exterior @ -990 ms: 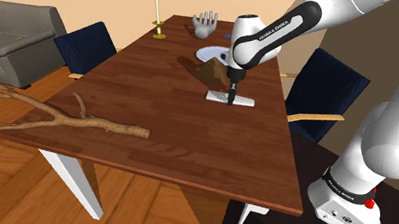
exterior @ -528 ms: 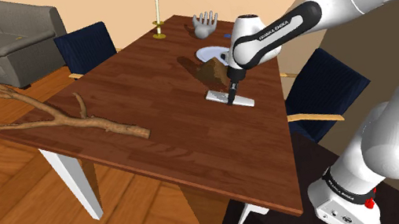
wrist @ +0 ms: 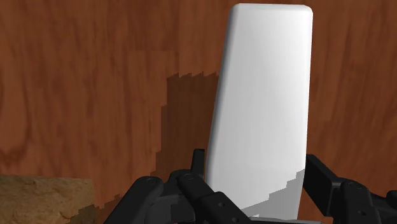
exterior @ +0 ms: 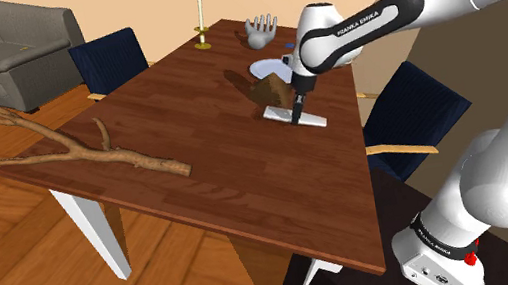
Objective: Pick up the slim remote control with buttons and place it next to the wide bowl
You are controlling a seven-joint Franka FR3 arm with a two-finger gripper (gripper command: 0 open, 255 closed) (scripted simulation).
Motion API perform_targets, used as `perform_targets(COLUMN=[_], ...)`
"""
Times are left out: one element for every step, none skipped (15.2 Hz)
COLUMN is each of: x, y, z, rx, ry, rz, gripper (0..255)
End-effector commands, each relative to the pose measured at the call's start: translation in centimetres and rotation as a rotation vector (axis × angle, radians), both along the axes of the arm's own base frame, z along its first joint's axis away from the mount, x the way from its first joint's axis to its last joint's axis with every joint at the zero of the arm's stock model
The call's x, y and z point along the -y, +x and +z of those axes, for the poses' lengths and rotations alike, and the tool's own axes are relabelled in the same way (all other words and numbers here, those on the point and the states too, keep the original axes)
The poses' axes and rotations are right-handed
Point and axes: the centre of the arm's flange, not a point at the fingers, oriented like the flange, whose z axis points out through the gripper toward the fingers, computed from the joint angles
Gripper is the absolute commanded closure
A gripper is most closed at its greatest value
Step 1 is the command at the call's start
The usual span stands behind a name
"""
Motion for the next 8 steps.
perform_targets(x=[0.0, 0.0, 0.0, 0.0, 0.0, 0.0, 0.0, 0.0], y=[0.0, 0.0, 0.0, 0.0, 0.0, 0.0, 0.0, 0.0], z=[1.0, 1.5, 2.0, 2.6, 3.1, 3.6, 4.2, 4.7], rx=[0.000, 0.000, 0.000, 0.000, 0.000, 0.000, 0.000, 0.000], ry=[0.000, 0.000, 0.000, 0.000, 0.000, 0.000, 0.000, 0.000], rz=[0.000, 0.000, 0.000, 0.000, 0.000, 0.000, 0.000, 0.000], gripper=[255, 255, 255, 255, 255, 255, 255, 255])
